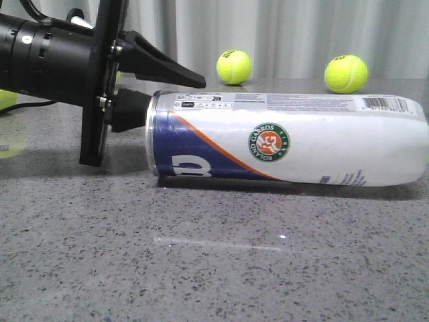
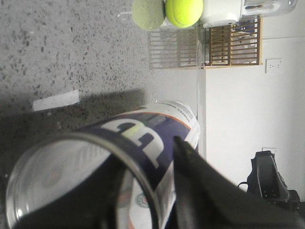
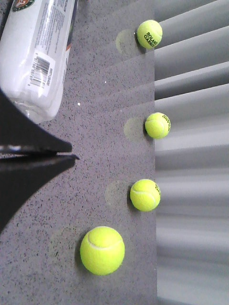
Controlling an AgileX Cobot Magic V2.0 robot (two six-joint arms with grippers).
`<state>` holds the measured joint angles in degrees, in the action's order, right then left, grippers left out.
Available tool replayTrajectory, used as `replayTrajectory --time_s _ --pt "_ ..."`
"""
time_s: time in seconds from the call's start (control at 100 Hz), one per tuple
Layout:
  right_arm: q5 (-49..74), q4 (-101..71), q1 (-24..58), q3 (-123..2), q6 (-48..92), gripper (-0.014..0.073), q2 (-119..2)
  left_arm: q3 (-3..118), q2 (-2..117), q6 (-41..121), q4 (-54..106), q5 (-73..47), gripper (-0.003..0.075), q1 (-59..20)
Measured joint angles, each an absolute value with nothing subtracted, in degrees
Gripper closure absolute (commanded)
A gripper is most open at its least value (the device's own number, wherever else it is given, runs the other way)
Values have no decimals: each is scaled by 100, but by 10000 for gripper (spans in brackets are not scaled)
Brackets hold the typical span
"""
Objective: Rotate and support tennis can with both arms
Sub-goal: 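Grasp the metal end of the can with the left gripper, then lift the can with the left gripper and swing it upright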
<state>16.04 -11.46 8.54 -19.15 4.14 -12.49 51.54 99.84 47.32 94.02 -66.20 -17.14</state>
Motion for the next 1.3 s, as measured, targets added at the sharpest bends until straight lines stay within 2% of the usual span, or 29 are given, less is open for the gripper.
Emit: replayTrajectory --time_s 0.13,0.48,0.79,1.06,1.3 --pt "1604 -1146 854 -1915 414 650 -1249 5154 9984 4732 9466 -6700 742 -1714" --pt "1604 -1146 854 -1915 405 650 -1249 5163 9944 4930 9724 -6819 741 -1718" --pt "1604 -1146 854 -1915 415 650 -1249 5541 9037 5152 9436 -6677 741 -1718" --pt "1604 -1146 854 -1915 415 650 -1249 6724 8027 4356 7548 -6383 741 -1718" --pt "1604 -1146 854 -1915 405 650 -1249 7928 7703 3182 5457 -6419 741 -1718"
